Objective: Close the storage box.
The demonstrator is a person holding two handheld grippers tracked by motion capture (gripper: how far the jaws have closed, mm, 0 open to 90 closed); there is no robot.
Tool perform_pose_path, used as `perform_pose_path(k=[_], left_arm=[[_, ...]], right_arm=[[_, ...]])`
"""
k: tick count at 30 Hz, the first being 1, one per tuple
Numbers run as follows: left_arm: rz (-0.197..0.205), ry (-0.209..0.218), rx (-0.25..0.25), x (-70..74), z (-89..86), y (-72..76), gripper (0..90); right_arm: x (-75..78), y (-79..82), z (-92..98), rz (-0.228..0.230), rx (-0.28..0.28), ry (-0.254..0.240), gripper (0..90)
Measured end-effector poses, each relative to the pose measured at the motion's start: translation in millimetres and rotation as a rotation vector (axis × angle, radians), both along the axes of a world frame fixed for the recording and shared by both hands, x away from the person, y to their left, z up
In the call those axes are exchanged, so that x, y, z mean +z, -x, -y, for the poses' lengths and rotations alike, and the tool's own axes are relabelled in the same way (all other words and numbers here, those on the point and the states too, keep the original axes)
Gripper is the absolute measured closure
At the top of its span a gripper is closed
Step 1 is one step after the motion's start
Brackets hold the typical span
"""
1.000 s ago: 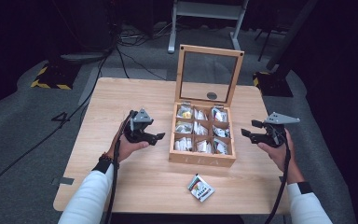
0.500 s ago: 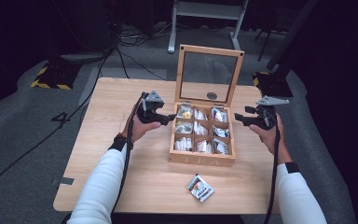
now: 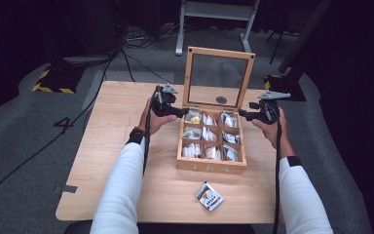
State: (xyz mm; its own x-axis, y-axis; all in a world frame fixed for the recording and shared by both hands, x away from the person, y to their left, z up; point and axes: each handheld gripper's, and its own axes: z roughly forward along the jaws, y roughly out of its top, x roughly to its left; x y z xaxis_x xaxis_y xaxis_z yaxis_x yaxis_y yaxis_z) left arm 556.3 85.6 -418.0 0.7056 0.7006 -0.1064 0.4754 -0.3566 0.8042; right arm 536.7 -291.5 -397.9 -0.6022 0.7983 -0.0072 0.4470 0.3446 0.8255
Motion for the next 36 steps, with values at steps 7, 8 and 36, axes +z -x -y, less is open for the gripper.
perform_pose_path(k=[7,8,36], left_arm=[[-0.03,0.004,0.044,-8.5,7.7,-20.5,24.7],[-0.03,0.004,0.044,-8.5,7.7,-20.5,24.7],[-0.036,0.061,0.103,10.1,32.0,-38.4,41.7]], right_arm=[[-4.1,-23.3,-6.7,-0.046,-0.019,-0.029,33.5],[-4.1,-23.3,-6.7,-0.046,-0.019,-0.029,33.5],[5.0,-40.8,-14.3,-0.008,-0.117,-0.051,56.1]])
